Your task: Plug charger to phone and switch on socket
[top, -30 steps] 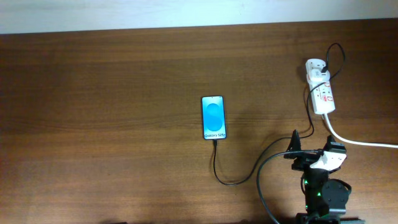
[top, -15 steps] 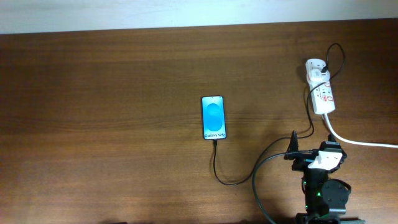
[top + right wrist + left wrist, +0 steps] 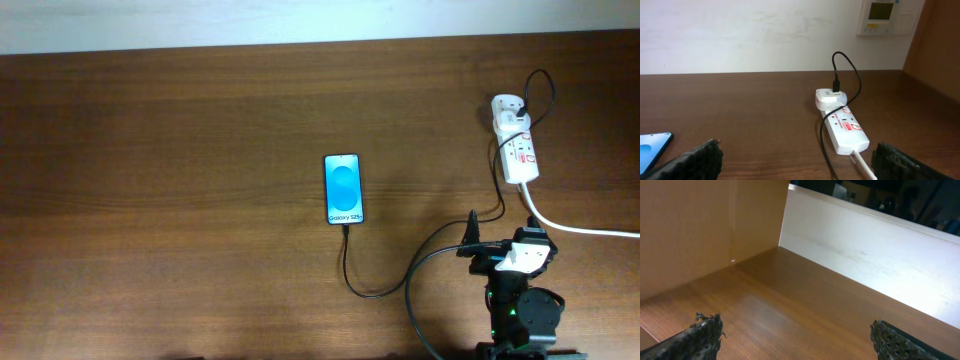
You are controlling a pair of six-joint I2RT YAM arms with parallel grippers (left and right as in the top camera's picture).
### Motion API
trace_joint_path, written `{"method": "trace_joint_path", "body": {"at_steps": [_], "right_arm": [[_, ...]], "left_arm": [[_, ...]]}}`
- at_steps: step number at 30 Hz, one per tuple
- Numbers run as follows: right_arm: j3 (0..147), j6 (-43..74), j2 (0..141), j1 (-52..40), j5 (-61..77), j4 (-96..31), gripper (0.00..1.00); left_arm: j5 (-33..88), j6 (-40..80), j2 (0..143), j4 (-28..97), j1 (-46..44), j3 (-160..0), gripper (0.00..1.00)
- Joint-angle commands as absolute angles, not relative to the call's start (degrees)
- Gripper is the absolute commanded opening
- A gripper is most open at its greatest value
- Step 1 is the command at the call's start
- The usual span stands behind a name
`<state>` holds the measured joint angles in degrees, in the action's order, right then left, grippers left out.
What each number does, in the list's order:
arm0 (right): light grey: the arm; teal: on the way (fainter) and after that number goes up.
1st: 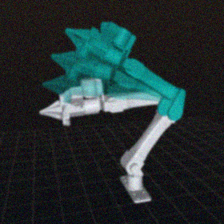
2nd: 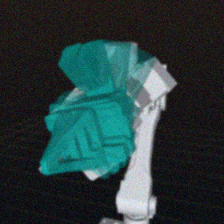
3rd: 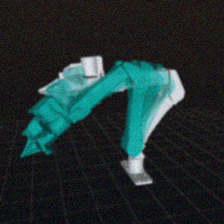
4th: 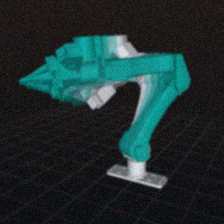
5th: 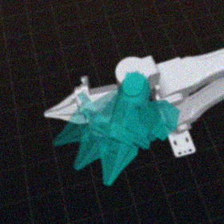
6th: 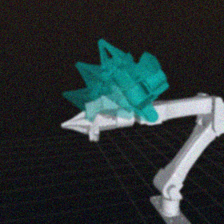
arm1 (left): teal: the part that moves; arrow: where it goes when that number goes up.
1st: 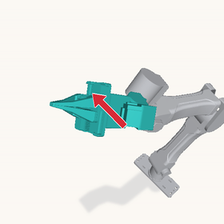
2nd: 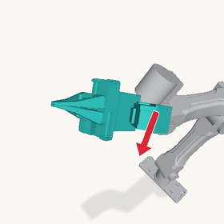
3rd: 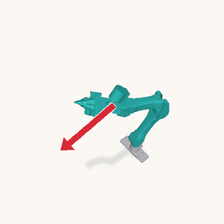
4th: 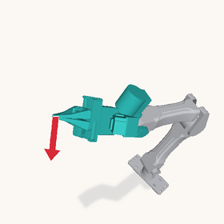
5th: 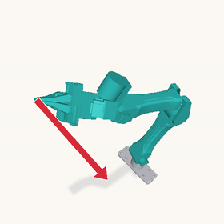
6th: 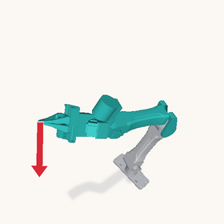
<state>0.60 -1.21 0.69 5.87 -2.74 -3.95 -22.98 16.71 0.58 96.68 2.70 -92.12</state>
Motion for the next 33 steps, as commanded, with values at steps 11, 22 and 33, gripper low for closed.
{"method": "trace_joint_path", "body": {"at_steps": [11, 22, 33], "right_arm": [[0.32, -1.28, 0.32, 6.09, -2.20, -4.49, 0.99], [0.32, -1.28, 0.32, 6.09, -2.20, -4.49, 0.98], [0.32, -1.28, 0.32, 6.09, -2.20, -4.49, 0.99]], "left_arm": [[-14.20, 17.91, 0.43, 66.61, 3.16, -59.99, 0.99], [-8.99, 17.89, 0.34, 23.35, 3.16, -16.43, 1.00], [-2.87, 7.97, 0.30, 1.80, 3.09, -0.51, 0.99]]}}
